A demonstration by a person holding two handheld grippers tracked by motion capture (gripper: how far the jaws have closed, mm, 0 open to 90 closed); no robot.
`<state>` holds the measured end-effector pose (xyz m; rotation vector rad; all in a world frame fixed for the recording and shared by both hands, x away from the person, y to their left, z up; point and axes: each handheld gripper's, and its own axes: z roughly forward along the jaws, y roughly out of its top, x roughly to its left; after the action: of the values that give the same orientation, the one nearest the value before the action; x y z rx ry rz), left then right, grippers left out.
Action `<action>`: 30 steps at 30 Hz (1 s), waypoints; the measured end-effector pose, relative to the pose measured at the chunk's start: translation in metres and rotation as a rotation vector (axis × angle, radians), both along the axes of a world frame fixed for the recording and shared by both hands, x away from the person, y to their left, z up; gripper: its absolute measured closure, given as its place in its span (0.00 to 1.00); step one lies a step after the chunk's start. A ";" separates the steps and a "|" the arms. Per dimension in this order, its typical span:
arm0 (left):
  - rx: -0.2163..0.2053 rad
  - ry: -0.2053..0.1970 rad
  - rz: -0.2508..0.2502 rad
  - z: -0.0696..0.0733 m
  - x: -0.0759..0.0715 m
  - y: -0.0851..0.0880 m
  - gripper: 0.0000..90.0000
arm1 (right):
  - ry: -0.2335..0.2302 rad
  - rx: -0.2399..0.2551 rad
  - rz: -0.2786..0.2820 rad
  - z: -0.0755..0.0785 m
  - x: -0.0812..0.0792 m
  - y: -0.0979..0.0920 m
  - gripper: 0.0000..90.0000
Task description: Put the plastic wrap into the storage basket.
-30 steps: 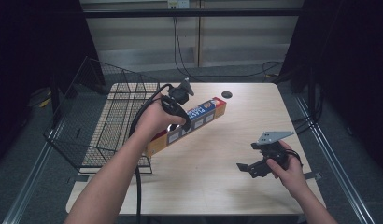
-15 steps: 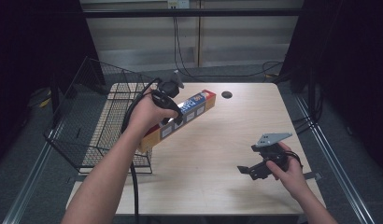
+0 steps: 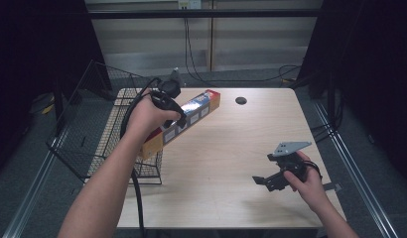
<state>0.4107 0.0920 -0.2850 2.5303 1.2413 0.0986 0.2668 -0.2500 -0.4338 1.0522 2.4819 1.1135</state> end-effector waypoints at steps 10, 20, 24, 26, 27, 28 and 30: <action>-0.009 0.001 0.037 0.010 0.003 0.014 0.49 | -0.012 -0.012 -0.008 -0.002 0.000 0.001 0.02; -0.018 -0.011 0.088 0.018 0.005 0.028 0.49 | -0.011 -0.015 -0.019 -0.004 0.000 0.001 0.02; -0.029 -0.016 0.121 0.020 0.005 0.033 0.49 | -0.010 -0.015 -0.016 -0.004 0.000 0.000 0.02; -0.033 -0.019 0.129 0.022 0.006 0.037 0.49 | -0.009 -0.015 -0.017 -0.004 0.000 0.000 0.02; -0.028 -0.021 0.132 0.023 0.006 0.040 0.49 | -0.011 -0.015 -0.018 -0.004 0.000 0.000 0.02; -0.031 -0.023 0.142 0.024 0.005 0.040 0.49 | -0.012 -0.016 -0.017 -0.004 0.001 0.000 0.02; -0.021 -0.013 0.149 0.026 0.006 0.045 0.49 | -0.011 -0.015 -0.016 -0.004 0.001 0.000 0.02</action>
<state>0.4164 0.1369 -0.2593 2.4125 1.4171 0.1355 0.2676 -0.2503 -0.4382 1.0573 2.4648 1.0912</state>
